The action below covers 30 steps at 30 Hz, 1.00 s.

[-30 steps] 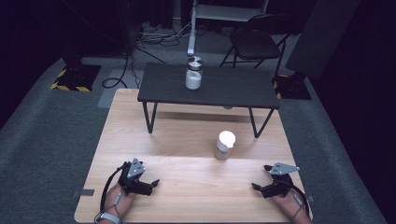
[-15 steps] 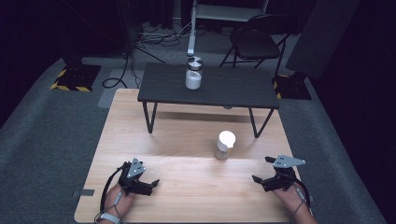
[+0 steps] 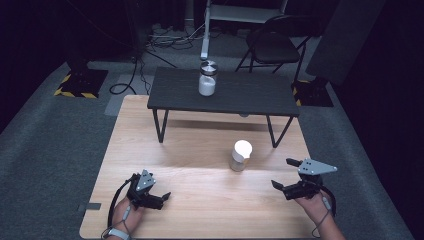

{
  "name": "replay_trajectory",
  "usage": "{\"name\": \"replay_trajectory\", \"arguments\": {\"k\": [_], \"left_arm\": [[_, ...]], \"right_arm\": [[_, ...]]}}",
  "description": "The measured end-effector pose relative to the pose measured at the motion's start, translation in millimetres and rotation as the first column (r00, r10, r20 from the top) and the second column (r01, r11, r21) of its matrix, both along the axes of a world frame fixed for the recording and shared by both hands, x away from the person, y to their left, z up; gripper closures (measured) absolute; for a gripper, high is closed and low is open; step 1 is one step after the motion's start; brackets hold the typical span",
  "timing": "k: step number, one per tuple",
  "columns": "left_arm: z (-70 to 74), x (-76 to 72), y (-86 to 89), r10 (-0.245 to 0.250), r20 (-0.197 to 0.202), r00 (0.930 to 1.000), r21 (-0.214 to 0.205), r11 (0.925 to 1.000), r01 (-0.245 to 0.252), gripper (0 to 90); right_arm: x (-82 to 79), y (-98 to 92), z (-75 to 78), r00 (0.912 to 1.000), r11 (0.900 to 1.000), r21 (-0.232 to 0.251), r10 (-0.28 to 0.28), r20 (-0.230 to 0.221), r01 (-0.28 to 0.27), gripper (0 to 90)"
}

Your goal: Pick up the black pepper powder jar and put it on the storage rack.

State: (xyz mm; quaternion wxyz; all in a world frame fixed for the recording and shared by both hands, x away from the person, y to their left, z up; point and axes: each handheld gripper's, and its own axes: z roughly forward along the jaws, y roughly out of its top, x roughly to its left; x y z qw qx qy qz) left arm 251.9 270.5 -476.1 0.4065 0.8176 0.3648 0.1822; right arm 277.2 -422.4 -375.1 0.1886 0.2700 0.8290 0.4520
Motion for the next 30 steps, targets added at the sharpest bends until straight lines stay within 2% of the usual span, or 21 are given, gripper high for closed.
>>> {"name": "replay_trajectory", "arguments": {"k": [10, 22, 30], "left_arm": [[0.0, 0.5, -0.6, -0.001, -0.001, 1.0, -0.001, 1.0, 0.001, 0.0], [0.1, 0.5, -0.8, -0.001, -0.001, 1.0, 0.0, 1.0, 0.001, 0.0], [0.0, -0.2, -1.1, 0.002, -0.001, 1.0, 0.0, 1.0, -0.002, 0.0]], "right_arm": [[7.9, 2.9, -1.7, 1.0, 0.9999, 0.012, 0.008, -0.005, -0.008, 0.0], [35.9, 29.2, -4.5, 0.9983, 0.9982, 0.012, 0.059, -0.006, -0.059, 0.0], [54.2, 50.5, -6.8, 0.9967, 0.9962, 0.032, 0.081, 0.007, -0.081, 0.0]]}}
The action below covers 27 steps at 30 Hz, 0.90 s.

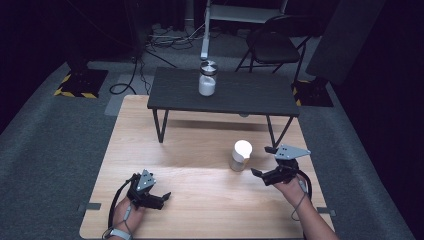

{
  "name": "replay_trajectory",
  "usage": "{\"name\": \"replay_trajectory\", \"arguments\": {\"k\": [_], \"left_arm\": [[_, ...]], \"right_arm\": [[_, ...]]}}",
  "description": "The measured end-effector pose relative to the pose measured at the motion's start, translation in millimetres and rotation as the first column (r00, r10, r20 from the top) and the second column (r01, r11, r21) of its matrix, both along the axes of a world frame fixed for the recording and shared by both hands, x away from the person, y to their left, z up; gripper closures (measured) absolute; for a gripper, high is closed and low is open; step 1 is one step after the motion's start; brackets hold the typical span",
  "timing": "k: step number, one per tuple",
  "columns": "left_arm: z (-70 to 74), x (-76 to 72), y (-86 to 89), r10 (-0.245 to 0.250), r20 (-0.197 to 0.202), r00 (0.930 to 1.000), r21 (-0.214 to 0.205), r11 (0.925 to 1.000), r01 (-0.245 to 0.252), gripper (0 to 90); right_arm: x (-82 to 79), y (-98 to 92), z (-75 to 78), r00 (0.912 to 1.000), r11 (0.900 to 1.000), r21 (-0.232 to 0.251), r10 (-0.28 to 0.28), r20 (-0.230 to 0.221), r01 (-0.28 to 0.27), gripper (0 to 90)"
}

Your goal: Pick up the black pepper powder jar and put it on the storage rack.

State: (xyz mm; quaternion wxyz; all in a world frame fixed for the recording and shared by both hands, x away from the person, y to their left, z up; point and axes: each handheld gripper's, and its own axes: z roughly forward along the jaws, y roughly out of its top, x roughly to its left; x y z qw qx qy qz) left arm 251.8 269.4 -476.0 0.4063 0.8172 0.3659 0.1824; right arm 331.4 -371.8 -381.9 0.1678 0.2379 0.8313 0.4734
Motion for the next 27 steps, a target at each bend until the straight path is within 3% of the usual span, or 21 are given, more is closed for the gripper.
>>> {"name": "replay_trajectory", "arguments": {"k": [8, 18, 27], "left_arm": [[0.0, -0.5, -0.3, 0.003, 0.0, 1.0, 0.0, 1.0, -0.003, 0.0], [-0.4, -1.8, -0.1, 0.005, 0.004, 1.0, 0.001, 1.0, -0.005, 0.0], [-0.9, -3.3, -0.2, 0.011, 0.005, 0.9999, -0.001, 0.9999, -0.011, 0.0]], "right_arm": [[15.6, 26.1, -3.2, 0.9999, 0.9999, 0.003, -0.013, 0.003, 0.013, 0.0], [33.1, 53.4, -6.7, 0.9989, 0.9994, -0.025, -0.026, -0.038, 0.025, 0.0], [43.7, 69.6, -1.7, 0.9935, 0.9957, -0.078, -0.059, -0.098, 0.051, 13.6]]}}
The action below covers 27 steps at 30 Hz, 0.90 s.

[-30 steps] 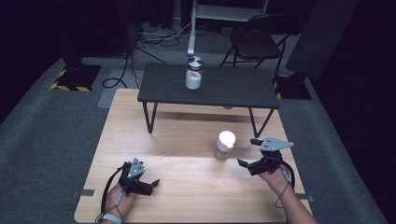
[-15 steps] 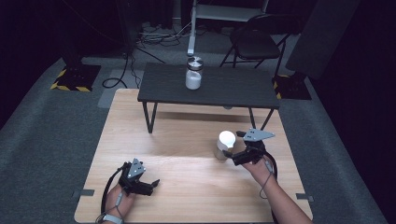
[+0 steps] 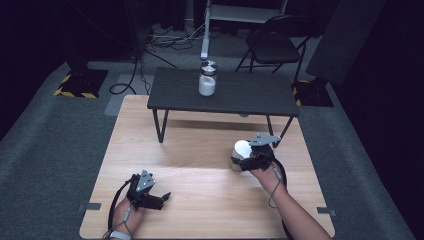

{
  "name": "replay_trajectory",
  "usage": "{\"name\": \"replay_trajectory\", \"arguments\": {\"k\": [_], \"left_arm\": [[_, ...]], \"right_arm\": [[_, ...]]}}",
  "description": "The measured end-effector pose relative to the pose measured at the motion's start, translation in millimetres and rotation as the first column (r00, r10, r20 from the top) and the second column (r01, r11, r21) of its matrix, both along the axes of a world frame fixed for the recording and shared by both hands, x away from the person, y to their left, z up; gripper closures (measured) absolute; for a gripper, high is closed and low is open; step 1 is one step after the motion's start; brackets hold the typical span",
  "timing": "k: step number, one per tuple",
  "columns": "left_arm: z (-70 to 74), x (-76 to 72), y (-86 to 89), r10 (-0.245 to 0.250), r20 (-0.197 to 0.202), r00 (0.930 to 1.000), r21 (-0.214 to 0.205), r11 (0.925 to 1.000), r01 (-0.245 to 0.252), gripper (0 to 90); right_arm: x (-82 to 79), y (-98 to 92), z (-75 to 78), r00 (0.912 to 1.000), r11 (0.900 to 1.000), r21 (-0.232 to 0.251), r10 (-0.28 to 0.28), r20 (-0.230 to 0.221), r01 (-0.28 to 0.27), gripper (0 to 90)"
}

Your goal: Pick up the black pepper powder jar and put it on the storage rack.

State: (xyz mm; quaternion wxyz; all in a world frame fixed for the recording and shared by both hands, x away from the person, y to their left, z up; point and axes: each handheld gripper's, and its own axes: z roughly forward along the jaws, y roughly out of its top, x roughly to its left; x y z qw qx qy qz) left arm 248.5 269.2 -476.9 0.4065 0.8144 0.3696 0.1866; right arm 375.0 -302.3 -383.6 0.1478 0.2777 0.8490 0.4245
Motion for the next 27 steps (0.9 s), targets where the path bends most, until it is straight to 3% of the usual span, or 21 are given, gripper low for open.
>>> {"name": "replay_trajectory", "arguments": {"k": [5, 10, 13, 19, 27], "left_arm": [[0.0, -0.1, 0.0, 0.0, 0.0, 1.0, 0.0, 1.0, 0.0, 0.0], [0.0, -0.2, -0.1, 0.001, 0.0, 1.0, 0.0, 1.0, -0.001, 0.0], [-0.1, -0.3, -0.2, 0.002, 0.0, 1.0, -0.001, 1.0, -0.002, 0.0], [-0.1, -0.3, -0.2, 0.002, 0.0, 1.0, 0.0, 1.0, -0.002, 0.0], [0.0, -0.3, -0.1, 0.001, 0.0, 1.0, 0.0, 1.0, -0.001, 0.0]], "right_arm": [[2.0, 5.5, -5.9, 0.9994, 0.9992, -0.036, -0.018, -0.03, 0.017, 17.0], [-1.8, 8.6, -9.1, 0.9994, 0.9983, -0.052, -0.029, -0.018, 0.028, 23.6], [-3.4, 5.4, -10.8, 0.9989, 0.9984, -0.036, -0.044, -0.016, 0.044, 29.4], [-6.5, 5.8, -12.2, 0.998, 0.9977, -0.026, -0.062, -0.012, 0.062, 29.8], [-3.8, 5.6, -10.1, 0.9988, 0.999, -0.018, -0.041, -0.028, 0.041, 30.0]]}}
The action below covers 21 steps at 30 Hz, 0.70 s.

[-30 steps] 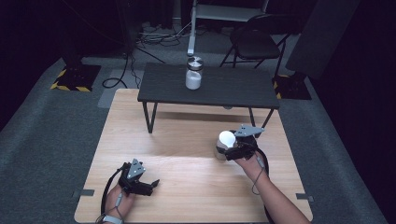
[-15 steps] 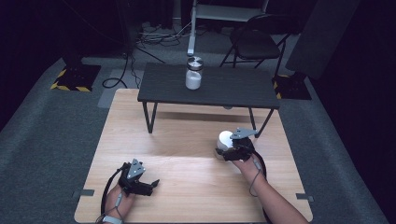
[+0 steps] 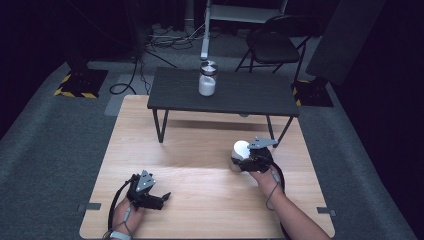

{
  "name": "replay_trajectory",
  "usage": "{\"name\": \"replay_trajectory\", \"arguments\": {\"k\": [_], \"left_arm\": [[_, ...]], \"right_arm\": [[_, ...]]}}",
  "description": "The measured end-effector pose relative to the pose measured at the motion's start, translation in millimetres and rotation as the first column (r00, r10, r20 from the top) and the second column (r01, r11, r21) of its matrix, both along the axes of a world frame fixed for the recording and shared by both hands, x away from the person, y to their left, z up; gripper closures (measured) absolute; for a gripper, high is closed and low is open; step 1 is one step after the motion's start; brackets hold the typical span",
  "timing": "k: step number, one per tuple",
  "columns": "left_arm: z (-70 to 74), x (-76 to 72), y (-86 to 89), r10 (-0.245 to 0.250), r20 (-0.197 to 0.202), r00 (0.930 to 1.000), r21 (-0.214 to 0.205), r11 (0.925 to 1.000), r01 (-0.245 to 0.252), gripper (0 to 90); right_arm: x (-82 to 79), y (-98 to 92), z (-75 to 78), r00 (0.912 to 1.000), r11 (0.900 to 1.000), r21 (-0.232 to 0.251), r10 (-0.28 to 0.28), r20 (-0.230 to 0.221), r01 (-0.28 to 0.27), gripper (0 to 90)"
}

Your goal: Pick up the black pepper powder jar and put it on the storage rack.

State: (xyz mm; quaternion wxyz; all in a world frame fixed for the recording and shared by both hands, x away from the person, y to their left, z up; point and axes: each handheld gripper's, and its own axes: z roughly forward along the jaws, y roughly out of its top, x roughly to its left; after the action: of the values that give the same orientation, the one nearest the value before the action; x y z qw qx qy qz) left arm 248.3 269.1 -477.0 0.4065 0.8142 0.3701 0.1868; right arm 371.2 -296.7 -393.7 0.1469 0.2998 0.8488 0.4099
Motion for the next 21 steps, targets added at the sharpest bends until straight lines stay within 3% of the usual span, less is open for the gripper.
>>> {"name": "replay_trajectory", "arguments": {"k": [5, 14, 21], "left_arm": [[0.0, 0.0, 0.0, 0.0, 0.0, 1.0, 0.0, 1.0, 0.0, 0.0], [0.0, 0.1, 0.0, 0.0, 0.0, 1.0, 0.0, 1.0, 0.0, 0.0], [0.4, 1.5, 0.3, -0.008, 0.0, 1.0, 0.002, 1.0, 0.008, 0.0]], "right_arm": [[-1.8, -0.5, 8.0, 1.0, 0.9999, 0.014, 0.008, 0.001, -0.008, 30.0], [-7.6, -9.1, 44.0, 0.9997, 0.9985, 0.054, -0.008, 0.022, 0.007, 30.0], [-8.3, -13.2, 92.0, 0.9974, 0.9985, 0.052, -0.022, 0.069, 0.019, 30.0]]}}
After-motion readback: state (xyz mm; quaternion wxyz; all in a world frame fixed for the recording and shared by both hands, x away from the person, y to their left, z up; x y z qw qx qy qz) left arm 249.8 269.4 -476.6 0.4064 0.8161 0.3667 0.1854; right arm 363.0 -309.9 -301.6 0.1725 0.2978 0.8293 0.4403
